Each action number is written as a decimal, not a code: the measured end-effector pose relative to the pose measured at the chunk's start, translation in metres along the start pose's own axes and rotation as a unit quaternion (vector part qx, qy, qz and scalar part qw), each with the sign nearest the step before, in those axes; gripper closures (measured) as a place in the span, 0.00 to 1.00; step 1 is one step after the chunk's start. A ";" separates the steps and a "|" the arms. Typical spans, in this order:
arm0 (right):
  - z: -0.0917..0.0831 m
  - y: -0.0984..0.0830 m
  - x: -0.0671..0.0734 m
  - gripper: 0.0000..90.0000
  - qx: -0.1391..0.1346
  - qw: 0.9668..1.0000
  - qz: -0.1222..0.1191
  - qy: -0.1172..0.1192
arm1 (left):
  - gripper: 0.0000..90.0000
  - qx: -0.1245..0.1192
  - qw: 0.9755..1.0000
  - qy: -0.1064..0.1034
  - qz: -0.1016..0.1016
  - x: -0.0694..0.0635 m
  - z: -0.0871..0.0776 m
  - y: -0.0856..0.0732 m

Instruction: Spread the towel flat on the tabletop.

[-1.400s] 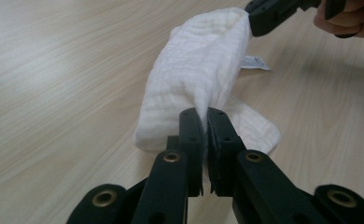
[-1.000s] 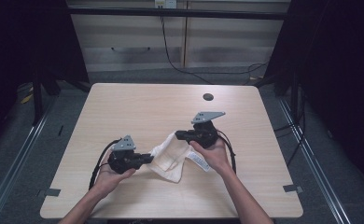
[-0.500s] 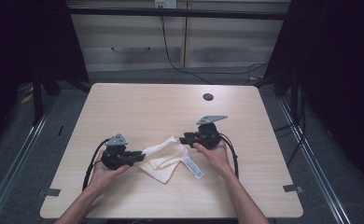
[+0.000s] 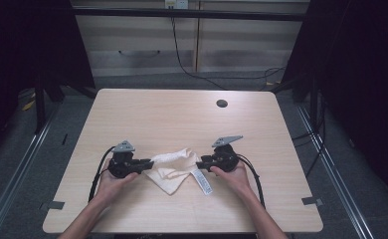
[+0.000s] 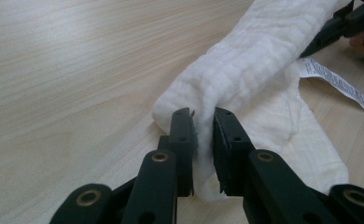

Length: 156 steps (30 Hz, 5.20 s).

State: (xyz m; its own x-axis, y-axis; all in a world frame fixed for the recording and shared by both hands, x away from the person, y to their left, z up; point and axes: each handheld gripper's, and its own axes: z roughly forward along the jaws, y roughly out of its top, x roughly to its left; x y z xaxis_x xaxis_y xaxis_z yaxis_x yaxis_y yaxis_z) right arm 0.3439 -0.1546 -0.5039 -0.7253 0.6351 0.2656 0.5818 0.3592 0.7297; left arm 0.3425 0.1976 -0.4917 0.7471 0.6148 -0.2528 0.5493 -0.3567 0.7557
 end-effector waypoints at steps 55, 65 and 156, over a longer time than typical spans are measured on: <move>-0.114 0.125 0.031 0.98 -0.174 0.981 -0.067 -0.047 | 0.59 -0.032 0.999 0.021 -0.010 0.001 -0.010 0.005; -0.043 0.060 -0.012 0.98 -0.089 0.996 0.006 -0.028 | 0.59 -0.019 1.000 0.021 0.000 -0.001 -0.006 0.003; -0.123 0.028 0.006 0.98 -0.172 0.981 0.002 -0.086 | 0.93 -0.110 0.992 -0.038 0.054 -0.029 -0.043 0.044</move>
State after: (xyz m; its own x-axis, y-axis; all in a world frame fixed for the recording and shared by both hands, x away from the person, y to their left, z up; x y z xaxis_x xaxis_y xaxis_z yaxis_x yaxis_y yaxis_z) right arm 0.3104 -0.2254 -0.4045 -0.6330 0.7529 0.1803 0.4048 0.1234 0.9060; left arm 0.3294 0.1943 -0.4253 0.8281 0.5230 -0.2016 0.3754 -0.2505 0.8924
